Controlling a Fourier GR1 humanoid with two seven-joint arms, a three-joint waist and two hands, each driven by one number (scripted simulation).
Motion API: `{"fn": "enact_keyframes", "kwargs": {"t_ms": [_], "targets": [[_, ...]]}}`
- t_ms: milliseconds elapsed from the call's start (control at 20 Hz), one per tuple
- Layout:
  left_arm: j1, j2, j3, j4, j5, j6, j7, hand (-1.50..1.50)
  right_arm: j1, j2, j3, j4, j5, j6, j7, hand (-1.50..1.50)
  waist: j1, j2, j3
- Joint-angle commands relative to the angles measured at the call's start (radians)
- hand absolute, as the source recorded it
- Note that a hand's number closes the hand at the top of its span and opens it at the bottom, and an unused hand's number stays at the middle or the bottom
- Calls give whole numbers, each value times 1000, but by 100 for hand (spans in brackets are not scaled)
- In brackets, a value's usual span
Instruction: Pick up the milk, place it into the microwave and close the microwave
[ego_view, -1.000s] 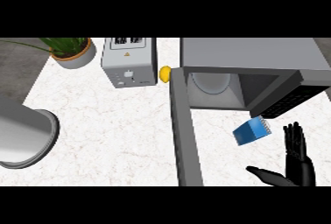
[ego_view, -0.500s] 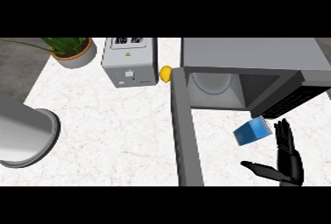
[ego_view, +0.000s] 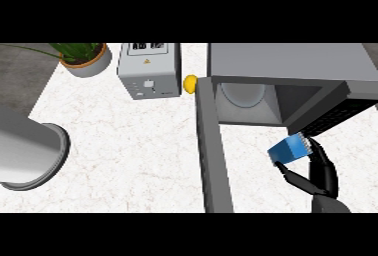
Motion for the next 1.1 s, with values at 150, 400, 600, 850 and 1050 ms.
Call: {"fn": "enact_keyframes", "kwargs": {"t_ms": [150,400,600,850,1050], "targets": [[46,-17,-7,-89,123,-32,-11,-150,-52,-17,29,97,25,91,-161,150,1,2,0],[40,-10,-2,-93,123,-20,-8,-150,-109,46,23,84,15,16,-180,150,-9,1,-1],[35,29,32,-83,188,-24,-7,-150,-130,-6,56,160,53,77,-133,150,-2,6,0],[73,53,48,-108,236,-32,13,-150,-179,38,109,197,110,4,-64,150,-5,3,-2],[70,41,43,-107,230,-11,27,-150,-229,69,136,188,129,-30,-19,150,-19,-1,-3]]}}
